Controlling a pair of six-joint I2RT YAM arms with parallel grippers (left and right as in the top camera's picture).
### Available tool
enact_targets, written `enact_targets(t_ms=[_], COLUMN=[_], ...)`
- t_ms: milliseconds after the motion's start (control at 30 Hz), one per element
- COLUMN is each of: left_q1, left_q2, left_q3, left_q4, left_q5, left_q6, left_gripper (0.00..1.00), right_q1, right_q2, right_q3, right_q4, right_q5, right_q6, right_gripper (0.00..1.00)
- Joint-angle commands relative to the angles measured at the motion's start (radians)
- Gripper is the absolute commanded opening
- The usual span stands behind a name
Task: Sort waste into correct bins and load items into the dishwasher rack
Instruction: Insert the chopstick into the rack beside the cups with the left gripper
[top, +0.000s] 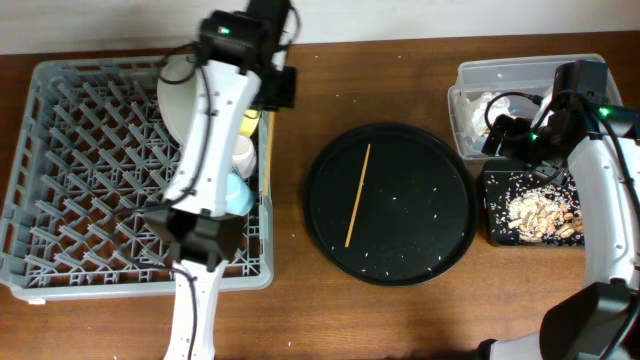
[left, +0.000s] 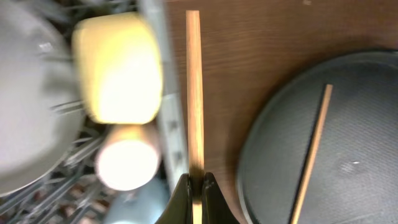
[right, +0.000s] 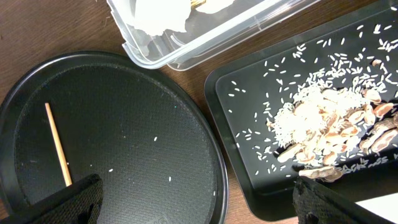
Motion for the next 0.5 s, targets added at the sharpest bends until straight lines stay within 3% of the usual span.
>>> enact_targets(t_ms=[0,167,333,367,467], left_q1=[0.094,0.278,0.277,0.277,0.277], left_q2=[-0.18,-0.315,-0.314,-0.314,-0.315], left_q3=[-0.119,-0.53,-0.892,-0.909,-0.905], left_q4=[-0.005,0.029,0.318,0.33,0.36], left_q5=[-0.002,-0.15,-0.155,-0.155,-0.155], left_q6=[0.068,0.085,0.125,0.132,0.132], left_gripper=[0.01,0.01,0.01,0.08,0.6], right_q1=[-0.006,-0.006,-0.006,-0.005,-0.006], right_q2=[-0.006,-0.006,-0.006,-0.006,-0.006], right_q3=[0.011,0.01,0.011,0.01,0.011], right_q4=[-0.006,-0.003,-0.004,-0.003,-0.003], right_q5=[-0.002,-0.002,-0.001,-0.001,-0.001], right_q6=[0.004,0.004,0.004,0.004,0.004], right_gripper=[0.98,0.98,0.98,0.98,0.98])
